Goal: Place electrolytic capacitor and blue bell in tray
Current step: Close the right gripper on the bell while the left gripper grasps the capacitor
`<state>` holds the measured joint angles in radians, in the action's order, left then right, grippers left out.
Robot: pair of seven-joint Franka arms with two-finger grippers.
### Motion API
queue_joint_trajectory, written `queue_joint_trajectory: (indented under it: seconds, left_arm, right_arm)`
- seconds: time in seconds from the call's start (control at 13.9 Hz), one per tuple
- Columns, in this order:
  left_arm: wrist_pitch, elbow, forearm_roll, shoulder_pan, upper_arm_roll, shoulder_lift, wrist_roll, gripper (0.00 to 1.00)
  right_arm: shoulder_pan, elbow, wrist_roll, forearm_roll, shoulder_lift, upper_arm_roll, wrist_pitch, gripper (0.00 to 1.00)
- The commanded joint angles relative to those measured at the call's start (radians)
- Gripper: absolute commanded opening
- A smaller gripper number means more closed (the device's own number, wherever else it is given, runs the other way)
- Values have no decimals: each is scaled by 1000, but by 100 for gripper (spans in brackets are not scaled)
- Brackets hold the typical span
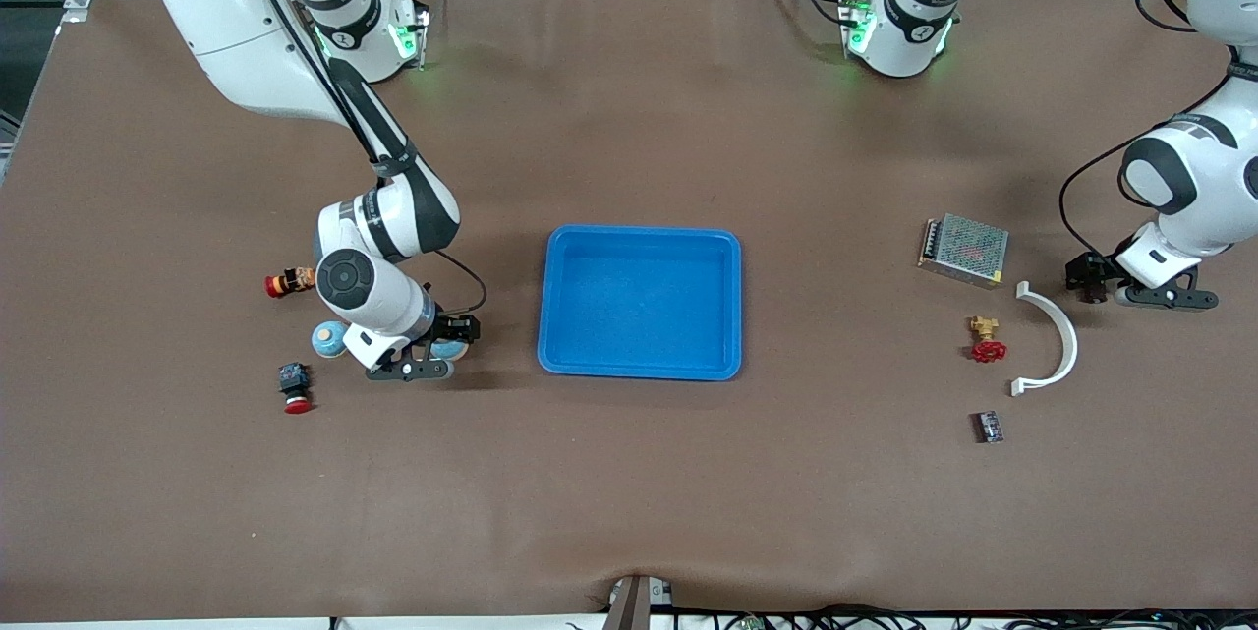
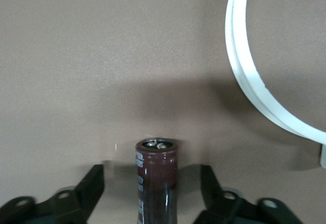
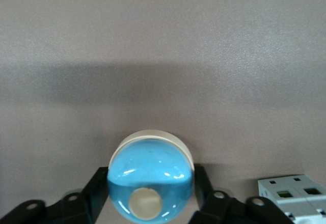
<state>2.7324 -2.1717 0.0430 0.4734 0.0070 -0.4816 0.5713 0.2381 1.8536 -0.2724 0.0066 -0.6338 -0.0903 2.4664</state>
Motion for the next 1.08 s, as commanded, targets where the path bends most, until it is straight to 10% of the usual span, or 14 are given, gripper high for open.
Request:
queue_joint_trajectory:
  seconds: [0.0,0.36,1.01]
  left_arm:
    - [4,-2,0,13,-7,1,18,46]
    - [1,1,2,11,-5,6,21,0]
    - [1,9,3,5,-10,26,7,0]
  right_arm:
    - [6,-7,-13,-11,-6,4,8,46]
    - [-2,-52,-13,4,20,3,-74,44]
    - [147,-203,-347,6,57,-8,-317,45]
